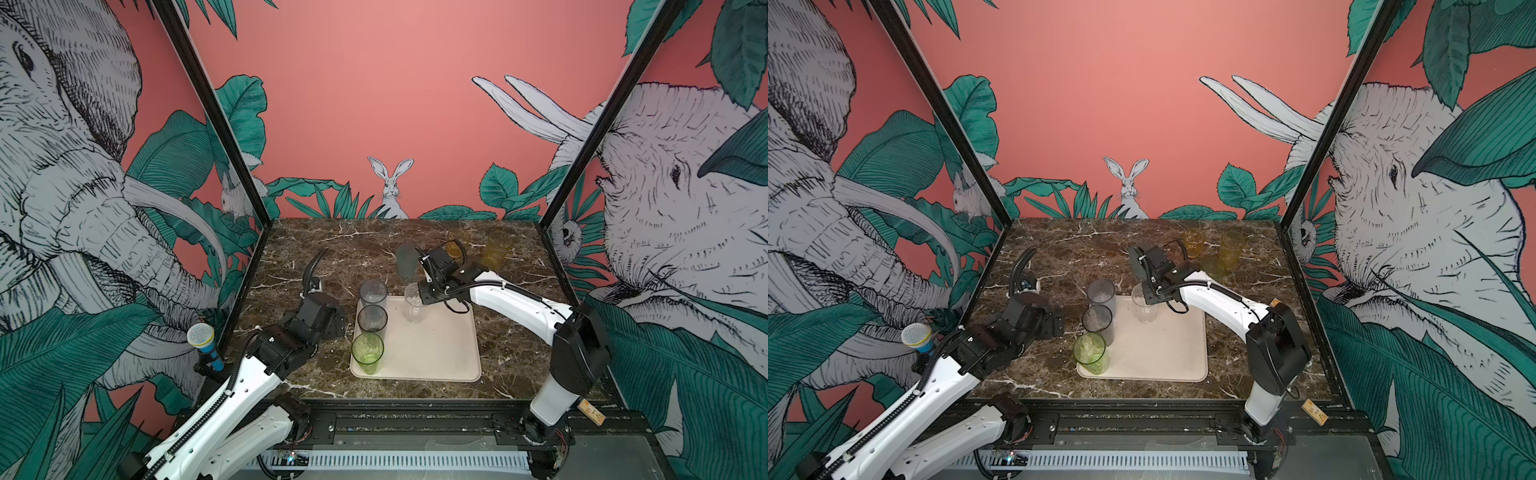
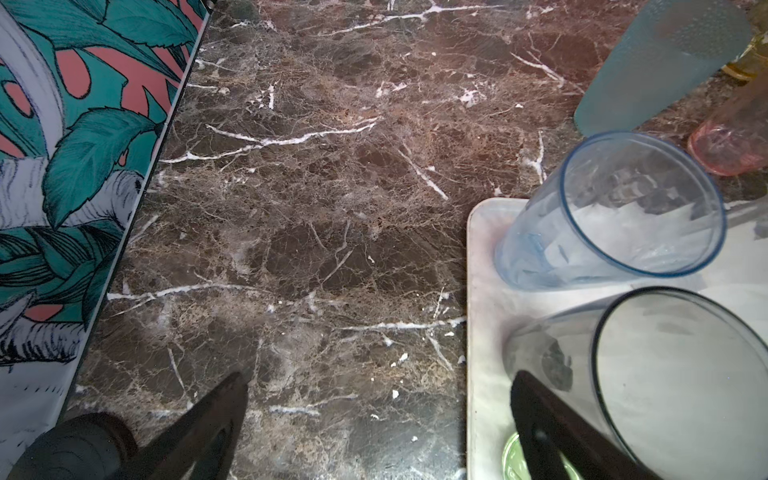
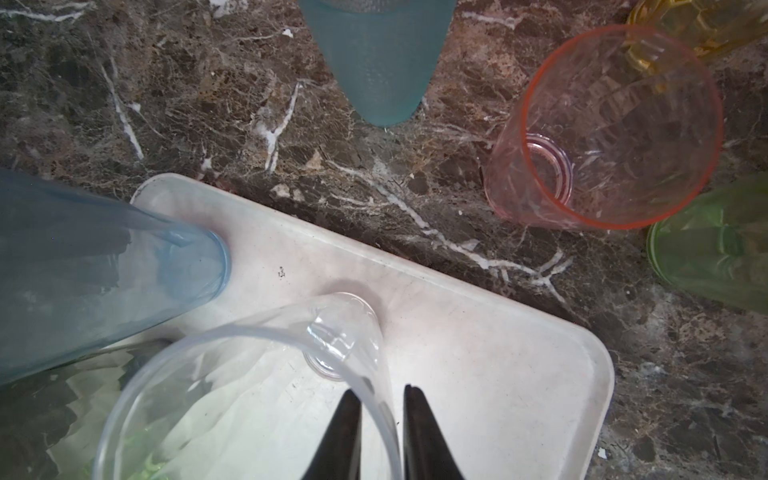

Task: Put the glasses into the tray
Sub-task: 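Lower the clear glass onto the tray beside the grey glass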

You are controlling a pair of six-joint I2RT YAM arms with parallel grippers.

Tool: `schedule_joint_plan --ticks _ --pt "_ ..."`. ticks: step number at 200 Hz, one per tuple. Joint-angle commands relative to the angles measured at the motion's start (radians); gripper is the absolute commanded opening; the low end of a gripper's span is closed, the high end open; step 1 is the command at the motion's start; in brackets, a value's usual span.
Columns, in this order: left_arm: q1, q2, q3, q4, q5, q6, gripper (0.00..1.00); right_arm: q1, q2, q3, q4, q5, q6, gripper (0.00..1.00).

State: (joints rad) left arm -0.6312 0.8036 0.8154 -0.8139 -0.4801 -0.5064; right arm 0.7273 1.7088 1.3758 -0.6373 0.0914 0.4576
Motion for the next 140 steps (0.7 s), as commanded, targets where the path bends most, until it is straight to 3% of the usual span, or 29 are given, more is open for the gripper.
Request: schedule_joint_plan --ticks 1,81,140 --pt "0.007 -0.012 -0.012 0.011 -0.013 -0.024 0.99 0.009 0.011 0.051 -0.032 -0.001 -0.005 0.25" --pt "0.007 -0.014 -0.006 0.01 -0.021 -0.018 0.99 0.009 -0.016 0.119 -0.092 0.008 -0.016 0.52" --pt "0.007 -0.035 0.007 0.004 -0.029 -0.018 0.99 0.009 -0.057 0.18 -0.14 0.006 -0.037 0.55"
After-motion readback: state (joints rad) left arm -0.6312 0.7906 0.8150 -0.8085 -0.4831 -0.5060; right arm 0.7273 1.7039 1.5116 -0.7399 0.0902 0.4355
